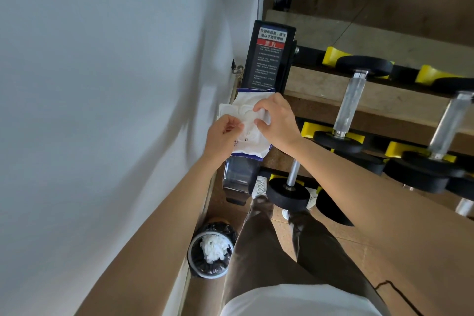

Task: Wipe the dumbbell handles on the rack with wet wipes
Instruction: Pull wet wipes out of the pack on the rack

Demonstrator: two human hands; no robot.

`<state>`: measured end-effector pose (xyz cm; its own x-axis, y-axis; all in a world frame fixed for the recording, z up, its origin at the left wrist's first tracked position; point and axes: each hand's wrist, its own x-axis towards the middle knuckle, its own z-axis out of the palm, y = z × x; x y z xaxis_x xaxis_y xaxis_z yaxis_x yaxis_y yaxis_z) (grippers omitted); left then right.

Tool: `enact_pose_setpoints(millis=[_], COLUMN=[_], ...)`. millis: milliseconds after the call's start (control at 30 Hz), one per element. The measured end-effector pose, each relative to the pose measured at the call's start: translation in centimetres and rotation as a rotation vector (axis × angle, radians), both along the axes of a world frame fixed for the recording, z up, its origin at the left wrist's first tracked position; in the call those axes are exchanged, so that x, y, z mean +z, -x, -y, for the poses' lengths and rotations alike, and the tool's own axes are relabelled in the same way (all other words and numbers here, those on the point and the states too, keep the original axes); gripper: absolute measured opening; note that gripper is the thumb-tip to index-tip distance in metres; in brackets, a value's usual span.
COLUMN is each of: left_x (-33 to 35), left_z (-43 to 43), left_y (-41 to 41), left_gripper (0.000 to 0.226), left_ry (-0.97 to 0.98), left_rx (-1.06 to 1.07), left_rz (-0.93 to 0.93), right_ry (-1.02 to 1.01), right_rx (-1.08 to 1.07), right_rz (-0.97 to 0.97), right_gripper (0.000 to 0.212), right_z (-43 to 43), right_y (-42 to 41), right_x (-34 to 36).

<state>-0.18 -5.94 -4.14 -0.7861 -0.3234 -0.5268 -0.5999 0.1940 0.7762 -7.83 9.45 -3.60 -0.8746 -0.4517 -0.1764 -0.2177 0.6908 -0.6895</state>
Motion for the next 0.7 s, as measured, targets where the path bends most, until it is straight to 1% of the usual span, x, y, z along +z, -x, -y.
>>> enact_pose_setpoints(millis=[100, 200, 267, 300, 367, 433, 467, 533, 633, 700], left_x=[-0.1, 0.3, 0.7, 0.9, 1.1, 0.8, 0.7, 0.8, 0.9, 1.1], left_z=[-0.1, -0.3, -0.4, -0.6, -0.9, -1.2, -1.2, -1.1, -0.6, -0.4], left_y=[-0.2, -0.1, 0.1, 0.2, 0.6, 1.1, 1.1, 0.9, -0.1, -0.6], left_gripper=[0.003, 0.006, 0.003, 0.006, 0.013, 0.013, 0.011, 0.006, 0.016, 0.016], left_ry=[-0.019, -0.014, -0.033, -0.015, 0.093, 0.149, 0.133, 0.01, -0.129, -0.192], left_rx=[0.03, 0.014, 0.013, -0.003, -0.066, -0.069, -0.067, -0.077, -0.109, -0.094], left_rz=[0.033, 0.017, 0.012, 0.02, 0.04, 0.036, 0.034, 0.019, -0.017, -0.017], right_ry=[-0.006, -0.013, -0.027, -0.037, -0.044, -0.035, -0.031, -0.031, -0.032, -0.034], right_rx=[0.014, 0.026, 0.033, 0.034, 0.028, 0.017, 0.015, 0.007, -0.006, -0.025], right_rz=[0.005, -0.002, -0.01, -0.015, -0.018, -0.009, -0.007, -0.007, -0.023, -0.014], right_gripper=[0.025, 0.026, 0.03, 0.031, 0.031, 0.029, 0.028, 0.028, 0.026, 0.025], right_z=[-0.1, -0.3, -0.3, -0.3, -0.2, -0.2, -0.2, -0.5, -0.6, -0.5], right_y=[-0.2, -0.3, -0.4, -0.5, -0.6, -0.6, -0.6, -0.5, -0.4, -0.3], right_x=[0.0, -0.1, -0.4, -0.6, -0.7, -0.8, -0.8, -0.8, -0.7, -0.6])
